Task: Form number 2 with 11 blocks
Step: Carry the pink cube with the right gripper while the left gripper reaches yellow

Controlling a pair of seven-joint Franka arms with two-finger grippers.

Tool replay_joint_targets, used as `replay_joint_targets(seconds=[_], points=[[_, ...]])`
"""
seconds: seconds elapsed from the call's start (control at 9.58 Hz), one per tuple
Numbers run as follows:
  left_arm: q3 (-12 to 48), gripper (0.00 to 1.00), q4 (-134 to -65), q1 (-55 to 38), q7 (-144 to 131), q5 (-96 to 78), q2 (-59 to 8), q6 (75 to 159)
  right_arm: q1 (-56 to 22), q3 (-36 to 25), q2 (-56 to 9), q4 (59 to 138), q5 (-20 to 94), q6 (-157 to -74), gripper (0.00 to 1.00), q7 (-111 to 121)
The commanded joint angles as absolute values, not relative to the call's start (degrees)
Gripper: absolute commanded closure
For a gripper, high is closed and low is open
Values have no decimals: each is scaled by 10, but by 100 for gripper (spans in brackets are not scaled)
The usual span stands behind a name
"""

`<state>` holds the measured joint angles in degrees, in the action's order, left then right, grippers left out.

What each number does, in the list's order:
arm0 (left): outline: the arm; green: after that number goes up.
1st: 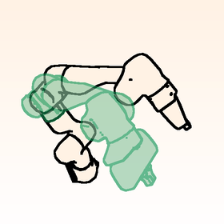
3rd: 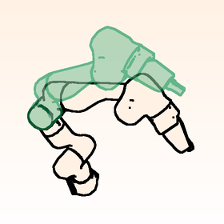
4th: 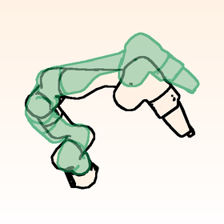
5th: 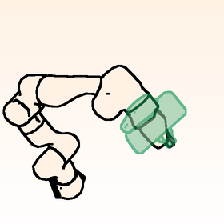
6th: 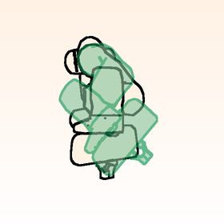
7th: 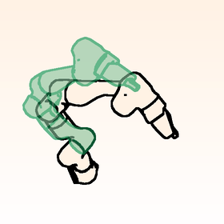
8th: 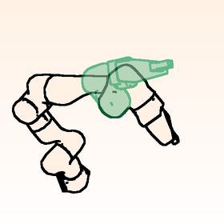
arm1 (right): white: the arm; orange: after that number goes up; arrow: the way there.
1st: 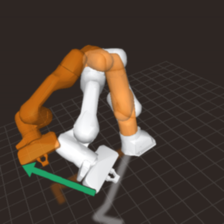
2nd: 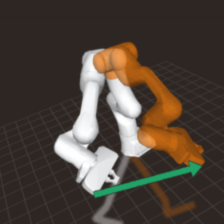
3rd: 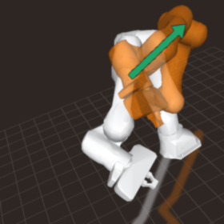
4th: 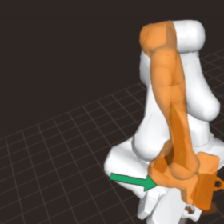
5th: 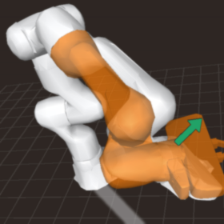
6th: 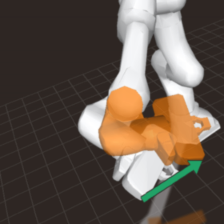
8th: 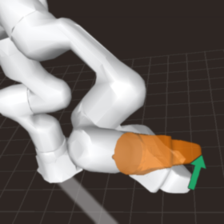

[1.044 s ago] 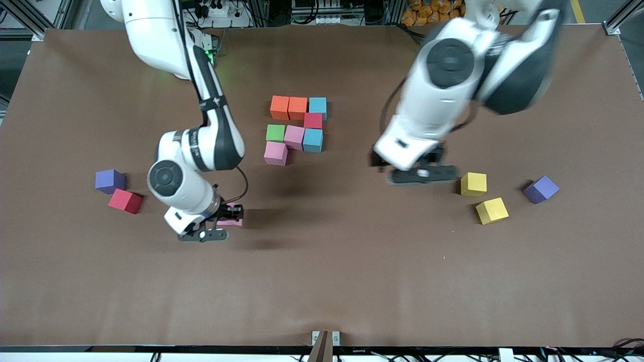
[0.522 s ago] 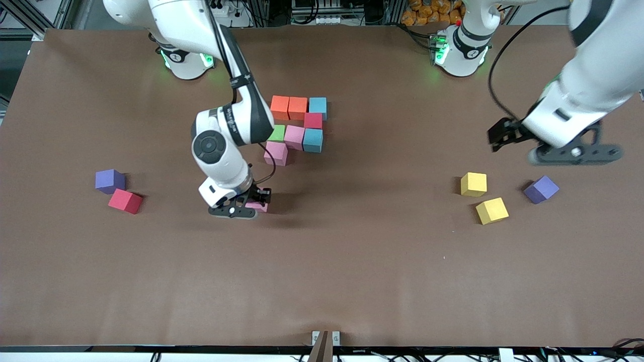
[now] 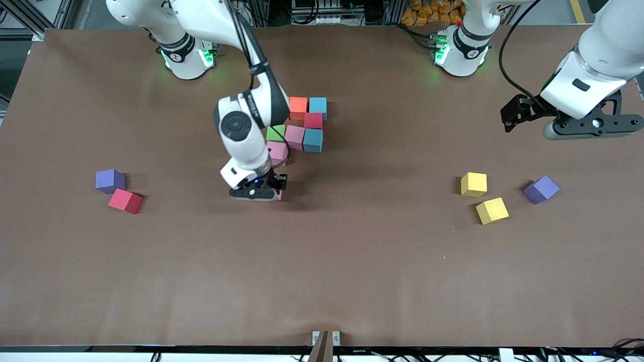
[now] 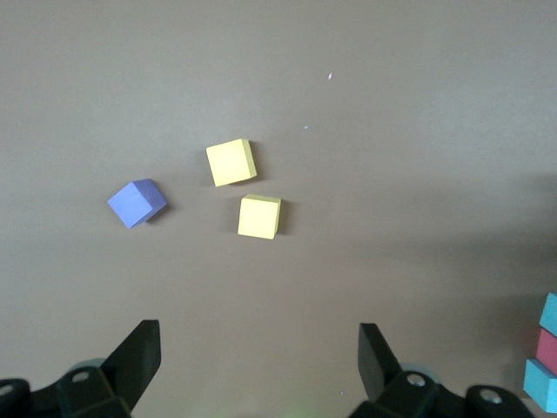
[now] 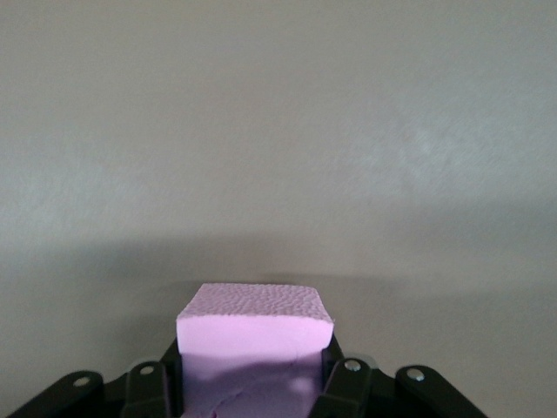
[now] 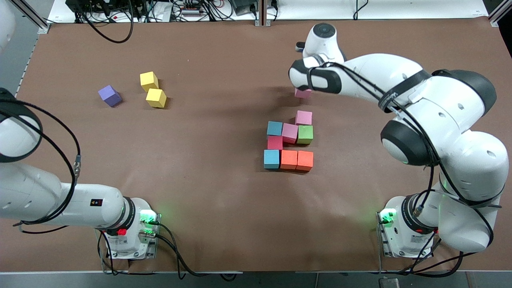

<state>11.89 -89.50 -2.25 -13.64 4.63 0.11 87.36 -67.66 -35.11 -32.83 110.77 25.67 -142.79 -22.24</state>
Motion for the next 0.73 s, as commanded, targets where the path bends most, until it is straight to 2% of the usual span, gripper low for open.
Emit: replay_joint_targets(seconds=[0.0, 0.63], points=[[131, 0, -965, -7, -124, 34, 54, 906, -712, -369, -305, 1166, 258, -1470, 75, -226], [147, 0, -987, 26, -123, 8, 82, 914, -715, -362, -304, 1189, 255, -1465, 76, -211]])
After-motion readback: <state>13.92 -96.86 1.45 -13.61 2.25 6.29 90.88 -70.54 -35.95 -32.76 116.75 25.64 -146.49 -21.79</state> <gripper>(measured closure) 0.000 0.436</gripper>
